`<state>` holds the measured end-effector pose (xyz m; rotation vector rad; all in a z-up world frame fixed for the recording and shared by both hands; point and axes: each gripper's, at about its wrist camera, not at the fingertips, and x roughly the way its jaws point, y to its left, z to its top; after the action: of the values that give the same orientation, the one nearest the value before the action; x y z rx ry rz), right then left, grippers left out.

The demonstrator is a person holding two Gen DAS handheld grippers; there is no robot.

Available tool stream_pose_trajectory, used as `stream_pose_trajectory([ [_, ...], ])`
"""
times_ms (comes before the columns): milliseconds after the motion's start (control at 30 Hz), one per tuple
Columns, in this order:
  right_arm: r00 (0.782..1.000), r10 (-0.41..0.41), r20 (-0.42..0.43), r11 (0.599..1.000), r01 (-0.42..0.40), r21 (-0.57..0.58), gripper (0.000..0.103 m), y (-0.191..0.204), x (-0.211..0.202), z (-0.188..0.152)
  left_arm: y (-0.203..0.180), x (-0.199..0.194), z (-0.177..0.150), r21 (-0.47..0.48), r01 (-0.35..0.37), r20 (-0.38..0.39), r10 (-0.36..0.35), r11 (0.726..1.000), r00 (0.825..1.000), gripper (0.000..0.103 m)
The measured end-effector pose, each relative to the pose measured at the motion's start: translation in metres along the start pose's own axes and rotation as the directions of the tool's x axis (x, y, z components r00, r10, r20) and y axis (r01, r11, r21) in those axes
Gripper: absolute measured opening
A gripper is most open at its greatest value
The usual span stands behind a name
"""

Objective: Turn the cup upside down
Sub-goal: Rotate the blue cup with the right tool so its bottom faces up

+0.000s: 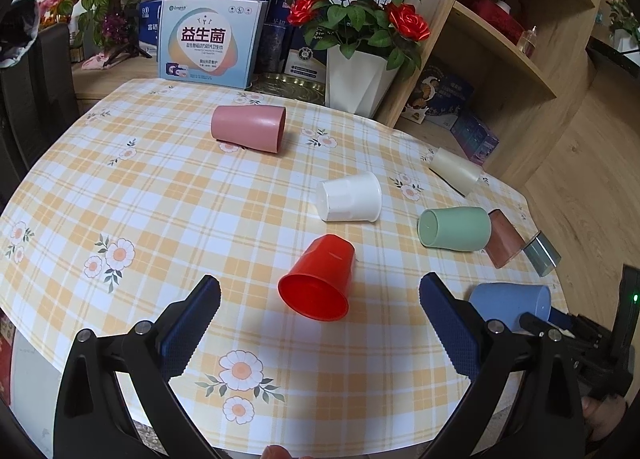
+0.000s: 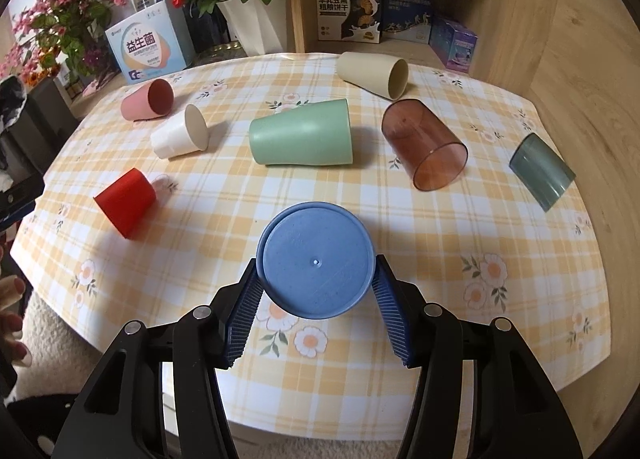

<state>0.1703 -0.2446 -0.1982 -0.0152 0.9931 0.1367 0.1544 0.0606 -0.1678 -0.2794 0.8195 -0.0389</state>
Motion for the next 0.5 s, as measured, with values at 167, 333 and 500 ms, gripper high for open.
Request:
stream_pose_trajectory([
  [167,1.0,0.018,-0.025,1.0,-0.018,-0.01,0.053,0.0017,0.0055,0.006,0.0008,-0.0002,0.0009,0.014,-0.02,0.013,0.02,1.0,1.0,0.097],
  [333,0.999,0.018,-0.034,1.0,-0.018,-0.013,0.053,0.0057,0.0066,0.0064,0.0024,0.0002,0.0013,0.017,-0.028,0.016,0.028,0.999,0.999,0.097],
  [500,0.999,0.016,-0.028,1.0,-0.016,-0.001,0.053,0.0048,0.0067,0.0047,0.0035,0.0007,0.0019,0.032,-0.059,0.023,0.058,0.998,0.998,0.097],
])
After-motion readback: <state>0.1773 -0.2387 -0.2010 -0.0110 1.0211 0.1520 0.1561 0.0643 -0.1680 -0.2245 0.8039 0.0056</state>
